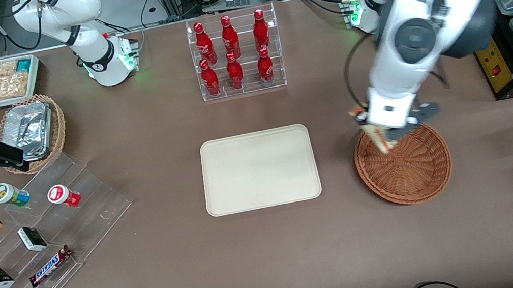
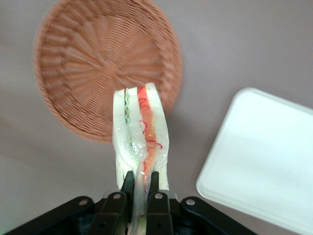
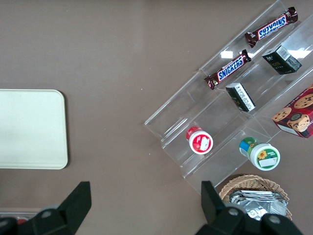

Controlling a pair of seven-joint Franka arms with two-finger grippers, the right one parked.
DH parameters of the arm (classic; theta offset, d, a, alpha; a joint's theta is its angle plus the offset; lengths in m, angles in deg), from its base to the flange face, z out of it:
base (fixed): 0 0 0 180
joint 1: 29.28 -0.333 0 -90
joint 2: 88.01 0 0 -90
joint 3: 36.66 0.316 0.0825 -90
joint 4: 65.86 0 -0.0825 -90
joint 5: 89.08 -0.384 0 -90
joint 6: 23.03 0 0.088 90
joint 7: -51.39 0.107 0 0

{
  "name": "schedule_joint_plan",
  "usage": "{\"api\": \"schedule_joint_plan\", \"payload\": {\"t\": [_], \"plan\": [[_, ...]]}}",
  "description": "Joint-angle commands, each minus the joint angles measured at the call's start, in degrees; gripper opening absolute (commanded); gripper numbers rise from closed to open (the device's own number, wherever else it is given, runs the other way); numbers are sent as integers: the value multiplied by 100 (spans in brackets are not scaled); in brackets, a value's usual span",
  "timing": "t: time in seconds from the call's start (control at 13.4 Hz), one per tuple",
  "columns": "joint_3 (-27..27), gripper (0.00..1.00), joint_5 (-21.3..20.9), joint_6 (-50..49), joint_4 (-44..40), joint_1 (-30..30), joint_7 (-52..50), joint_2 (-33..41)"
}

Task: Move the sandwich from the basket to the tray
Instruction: 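Lift the sandwich and carry it with the left gripper over the tray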

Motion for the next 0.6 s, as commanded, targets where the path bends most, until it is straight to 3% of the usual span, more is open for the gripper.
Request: {"api": "schedule_joint_plan", "payload": {"t": [0.0,0.3,0.52], "plan": [[66,0,-88,-37,-464,652,-196,-493],[66,0,-17,42,-1825,1285,-370,-1855],[66,0,-35,505,-2206,1620,-932,-2393]]}}
